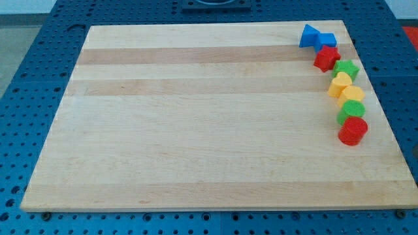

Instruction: Move the green circle and red circle to the bottom right of the board

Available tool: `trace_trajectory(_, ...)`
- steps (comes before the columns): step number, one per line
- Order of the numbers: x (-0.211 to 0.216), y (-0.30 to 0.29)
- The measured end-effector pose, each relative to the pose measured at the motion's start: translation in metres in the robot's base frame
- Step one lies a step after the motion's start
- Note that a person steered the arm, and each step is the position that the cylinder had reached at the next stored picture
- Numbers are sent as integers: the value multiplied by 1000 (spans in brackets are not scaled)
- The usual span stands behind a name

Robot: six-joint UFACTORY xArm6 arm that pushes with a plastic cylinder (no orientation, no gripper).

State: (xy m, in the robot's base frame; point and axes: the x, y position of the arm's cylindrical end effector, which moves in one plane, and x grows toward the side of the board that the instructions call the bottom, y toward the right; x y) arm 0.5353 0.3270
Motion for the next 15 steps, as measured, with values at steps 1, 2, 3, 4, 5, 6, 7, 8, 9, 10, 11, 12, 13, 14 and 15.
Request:
trace_trajectory(1,-38,0)
trace_trajectory(2,-44,0)
trace_trajectory(3,-51,-6)
trace_trajectory(4,-65,-26)
trace_trajectory(5,-69,-28)
trace_trajectory(6,-79,-49)
trace_trajectory(7,-79,-92)
trace_trajectory(8,-64,-125)
trace_trajectory(9,-28,-126)
trace_trajectory(10,-8,-117)
trace_trajectory(11,-21,-117)
trace_trajectory(12,-39,-107)
trace_trajectory(13,-39,-73)
trace_trajectory(14,-16,-71)
trace_trajectory(15,4,-72)
